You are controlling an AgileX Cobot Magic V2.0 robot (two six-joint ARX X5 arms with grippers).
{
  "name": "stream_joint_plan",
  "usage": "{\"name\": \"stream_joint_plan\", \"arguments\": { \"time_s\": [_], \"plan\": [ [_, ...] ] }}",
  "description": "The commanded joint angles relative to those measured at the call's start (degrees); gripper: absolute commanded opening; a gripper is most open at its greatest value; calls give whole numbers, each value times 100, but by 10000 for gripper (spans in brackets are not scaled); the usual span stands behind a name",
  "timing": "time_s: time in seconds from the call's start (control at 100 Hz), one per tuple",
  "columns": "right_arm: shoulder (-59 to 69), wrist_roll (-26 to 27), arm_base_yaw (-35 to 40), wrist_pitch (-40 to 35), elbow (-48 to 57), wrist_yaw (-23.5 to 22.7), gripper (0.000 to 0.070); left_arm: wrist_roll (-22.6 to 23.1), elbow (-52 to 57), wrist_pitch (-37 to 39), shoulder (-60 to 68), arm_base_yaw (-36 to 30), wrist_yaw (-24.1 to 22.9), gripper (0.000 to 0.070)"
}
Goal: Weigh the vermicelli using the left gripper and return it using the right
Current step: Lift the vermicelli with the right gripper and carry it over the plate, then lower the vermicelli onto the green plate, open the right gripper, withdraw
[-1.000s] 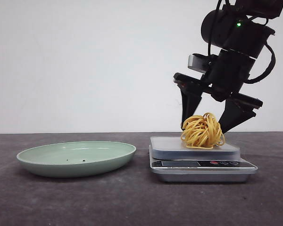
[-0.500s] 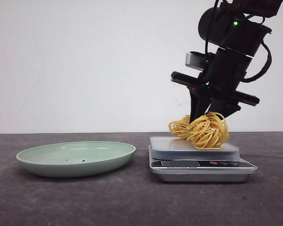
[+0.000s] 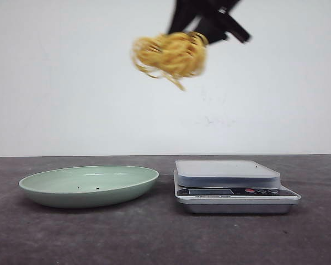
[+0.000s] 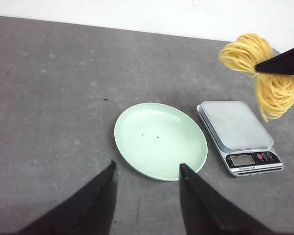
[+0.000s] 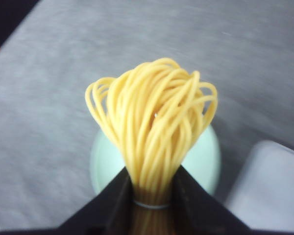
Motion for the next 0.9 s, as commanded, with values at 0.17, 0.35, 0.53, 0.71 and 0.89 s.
{"name": "stream_joint_plan", "arguments": {
  "time_s": [0.17,0.35,0.53,0.71,0.89],
  "plan": [
    [706,675,463,970,608,125,0,63,79,74,7,-28,-22,229],
    [1375,1034,479,1283,658,142,0,61,79,79,7,-28,-26,228],
    [2122,1281,505,1488,658,140,0,33,79,144,7,-28,-61,228],
    [2745,1519,527,1683,658,-15,0,17,79,201,7,-28,-61,228],
    [3082,1572,634,1707,660,48,0,15,79,195,7,-28,-59,228]
  ]
}}
